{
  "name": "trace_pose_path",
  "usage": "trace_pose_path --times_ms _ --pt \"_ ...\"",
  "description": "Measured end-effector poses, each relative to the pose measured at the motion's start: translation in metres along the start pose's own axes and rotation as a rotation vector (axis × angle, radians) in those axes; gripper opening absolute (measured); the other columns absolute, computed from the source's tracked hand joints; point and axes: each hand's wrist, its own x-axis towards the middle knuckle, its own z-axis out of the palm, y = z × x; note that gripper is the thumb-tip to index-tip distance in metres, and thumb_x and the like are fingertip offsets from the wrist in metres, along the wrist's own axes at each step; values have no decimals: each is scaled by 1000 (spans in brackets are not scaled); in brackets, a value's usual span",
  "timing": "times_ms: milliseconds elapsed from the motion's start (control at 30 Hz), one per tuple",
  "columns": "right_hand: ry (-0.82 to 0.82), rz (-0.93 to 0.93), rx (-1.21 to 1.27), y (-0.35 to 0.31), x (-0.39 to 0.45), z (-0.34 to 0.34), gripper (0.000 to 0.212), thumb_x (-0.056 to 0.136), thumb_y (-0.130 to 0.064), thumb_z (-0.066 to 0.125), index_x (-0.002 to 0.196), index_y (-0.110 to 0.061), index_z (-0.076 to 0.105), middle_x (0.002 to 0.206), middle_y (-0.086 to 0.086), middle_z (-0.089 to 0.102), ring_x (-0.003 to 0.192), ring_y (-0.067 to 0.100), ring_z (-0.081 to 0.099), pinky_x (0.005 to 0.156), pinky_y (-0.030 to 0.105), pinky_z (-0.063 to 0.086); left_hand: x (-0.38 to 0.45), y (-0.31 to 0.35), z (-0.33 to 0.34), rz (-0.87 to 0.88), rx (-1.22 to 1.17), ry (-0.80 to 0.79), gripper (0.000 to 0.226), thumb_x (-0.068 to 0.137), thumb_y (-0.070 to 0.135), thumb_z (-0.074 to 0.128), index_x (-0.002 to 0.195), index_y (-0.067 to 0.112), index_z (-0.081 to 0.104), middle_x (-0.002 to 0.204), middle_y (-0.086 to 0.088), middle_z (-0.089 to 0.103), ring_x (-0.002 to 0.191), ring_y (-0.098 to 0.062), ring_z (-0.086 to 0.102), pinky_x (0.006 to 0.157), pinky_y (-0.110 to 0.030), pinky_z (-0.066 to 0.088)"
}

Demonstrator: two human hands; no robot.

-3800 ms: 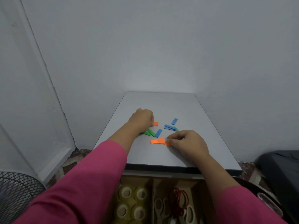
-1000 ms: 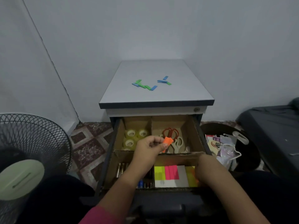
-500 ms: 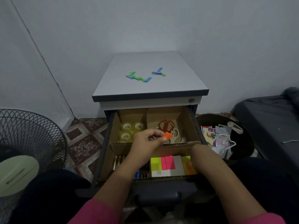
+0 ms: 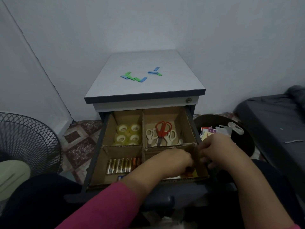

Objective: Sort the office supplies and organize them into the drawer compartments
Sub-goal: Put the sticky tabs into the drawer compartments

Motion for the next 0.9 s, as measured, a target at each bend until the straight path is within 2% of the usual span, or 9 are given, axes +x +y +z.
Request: trace_pose_path --times_ms 133,267,367,433,500,567,667,800,900 --pt "-52 40 -12 -5 4 -2 14 88 -2 58 97 0 69 68 5 63 53 14 61 49 24 52 8 -3 6 -23 -51 -46 10 89 8 53 83 14 58 98 -12 60 88 -30 58 80 -42 49" --pt "-347 319 -47 -29 3 -12 26 98 -11 49 123 -13 55 82 5 59 67 15 56 65 26 48 2 -9 10 -35 -56 26 15 86 0 53 91 9 64 99 -10 62 85 -28 59 78 -44 51" --pt "-257 227 -147 -22 4 -3 19 96 -13 53 114 -12 60 88 6 64 73 17 62 74 31 54 -15 -15 7 -34 -137 144 28 88 0 56 109 14 68 113 -4 64 102 -22 60 88 -39 50" --pt "-140 129 -314 -16 6 7 21 91 -12 57 111 -10 64 99 9 66 87 22 66 82 34 56 -33 -21 4 -51 -175 209 31 91 6 57 119 17 66 122 2 63 111 -14 58 95 -33 48" --pt "-67 73 -484 -18 5 19 21 88 -9 58 109 -11 62 96 6 60 89 20 61 78 28 52 -54 -29 6 -58 -176 278 27 93 14 57 117 19 68 117 5 66 109 -8 56 94 -30 47" --pt "1 22 -549 -17 3 33 13 88 -8 56 101 -12 60 79 1 48 81 18 54 72 27 48 -72 -33 9 -70 -179 359 24 93 15 56 112 18 70 109 5 68 104 -8 54 90 -25 45" --pt "19 -31 -586 -18 0 55 7 90 -10 54 94 -13 60 79 -1 50 88 18 61 75 28 50 -88 -39 15 -138 -227 451 23 91 13 57 107 16 73 103 5 70 100 -11 54 86 -22 43" --pt "16 -44 -580 -19 1 69 16 94 -12 47 101 -11 61 105 5 62 102 22 62 79 30 48 -90 -43 17 -156 -250 391 28 90 14 54 108 22 73 102 8 68 100 -5 47 87 -14 38" --pt "14 -51 -625 -18 2 73 24 96 -11 43 111 -11 61 117 6 62 109 22 60 86 30 49 -88 -40 18 -201 -235 272 38 90 11 47 116 30 69 108 7 52 106 -9 43 89 -18 37"
